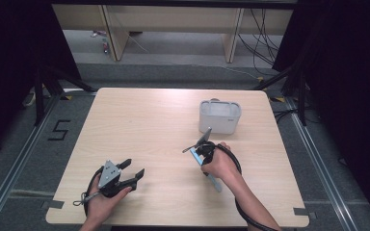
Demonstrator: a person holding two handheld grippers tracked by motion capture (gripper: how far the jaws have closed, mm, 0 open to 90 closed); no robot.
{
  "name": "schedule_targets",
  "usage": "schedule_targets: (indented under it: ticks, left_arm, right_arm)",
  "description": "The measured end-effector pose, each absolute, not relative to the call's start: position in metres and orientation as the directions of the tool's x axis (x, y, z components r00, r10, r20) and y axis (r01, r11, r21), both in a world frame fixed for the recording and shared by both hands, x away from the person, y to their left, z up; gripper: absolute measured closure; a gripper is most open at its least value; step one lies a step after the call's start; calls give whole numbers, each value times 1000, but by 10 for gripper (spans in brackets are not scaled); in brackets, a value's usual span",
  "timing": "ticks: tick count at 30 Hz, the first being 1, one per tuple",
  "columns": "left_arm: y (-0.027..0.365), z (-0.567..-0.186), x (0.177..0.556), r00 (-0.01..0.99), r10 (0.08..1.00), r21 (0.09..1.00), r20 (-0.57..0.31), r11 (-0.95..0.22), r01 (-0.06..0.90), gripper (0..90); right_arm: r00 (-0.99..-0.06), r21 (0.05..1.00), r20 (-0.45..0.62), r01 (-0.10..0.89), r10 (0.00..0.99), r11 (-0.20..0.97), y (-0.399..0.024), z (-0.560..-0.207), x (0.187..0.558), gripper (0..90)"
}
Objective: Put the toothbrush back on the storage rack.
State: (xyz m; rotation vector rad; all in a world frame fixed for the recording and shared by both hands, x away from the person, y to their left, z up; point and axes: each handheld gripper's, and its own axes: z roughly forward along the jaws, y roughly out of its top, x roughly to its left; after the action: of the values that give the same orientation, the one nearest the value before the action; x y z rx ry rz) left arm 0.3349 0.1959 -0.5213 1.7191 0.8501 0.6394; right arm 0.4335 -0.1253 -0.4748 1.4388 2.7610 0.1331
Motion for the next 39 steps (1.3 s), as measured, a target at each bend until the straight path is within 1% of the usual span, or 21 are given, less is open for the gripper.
schedule_targets:
  ticks: [3,5,8,9,12,13,14,16,17,18,19,22,23,27,28,30,32,33,34,35,39]
  left_arm:
    - [197,-521,335,604,797,957,6,-180,228,344]
    - [197,-521,336,606,796,957,8,-183,227,344]
    - [197,-521,335,605,796,957,10,-183,226,344]
    - [195,-522,336,605,796,959,-11,-163,231,344]
    - [195,-522,336,606,796,958,-3,-171,230,345]
    - [195,-522,337,609,793,960,11,-180,217,345]
    - [196,-521,335,603,798,955,8,-186,233,346]
    - [195,-522,337,611,791,957,7,-182,224,347]
    - [196,-521,338,611,791,954,12,-193,231,347]
    - [195,-521,337,609,793,953,11,-194,235,348]
    - [195,-521,337,608,794,953,13,-194,234,349]
    - [195,-521,337,614,789,952,17,-200,232,353]
    - [195,-521,338,615,788,951,15,-202,236,354]
    - [194,-521,337,627,779,952,22,-207,224,363]
    - [192,-521,336,630,776,952,2,-195,236,366]
    - [191,-520,335,643,766,951,-12,-189,244,371]
    - [189,-517,333,657,754,950,-9,-198,241,373]
    - [187,-516,333,668,744,953,-9,-197,231,376]
    - [186,-514,332,673,739,950,-5,-206,233,378]
    - [185,-512,332,683,730,949,0,-215,230,379]
    - [179,-507,332,724,689,937,-16,-243,252,394]
  right_arm:
    - [-582,86,12,811,813,579,-127,-475,438,752]
    - [-559,75,18,827,829,557,-126,-475,438,759]
    - [-580,92,5,811,814,577,-128,-476,440,779]
    - [-586,97,-3,806,810,583,-128,-476,440,783]
    - [-563,89,10,824,826,560,-127,-476,440,789]
    - [-569,90,6,819,822,566,-127,-475,439,790]
    - [-606,106,-3,791,796,602,-129,-476,440,791]
    - [-602,105,16,795,798,598,-129,-475,437,793]
    - [-629,116,19,774,777,623,-131,-475,437,793]
    - [-618,114,28,783,786,611,-131,-473,434,794]
    - [-642,122,14,762,766,636,-134,-473,434,794]
    - [-689,157,43,720,723,676,-139,-467,430,795]
    - [-688,155,43,721,724,676,-139,-465,427,795]
    - [-769,162,24,633,639,757,-146,-462,421,795]
    - [-811,165,9,578,585,799,-150,-461,421,794]
    - [-815,156,19,574,579,804,-151,-455,415,795]
    - [-858,164,-14,505,514,847,-154,-452,414,794]
    - [-885,170,-42,452,464,876,-155,-450,412,794]
    - [-904,186,-31,414,426,891,-157,-449,409,794]
    - [-905,203,0,416,425,887,-156,-448,406,794]
    - [-930,226,0,359,368,906,-159,-444,402,795]
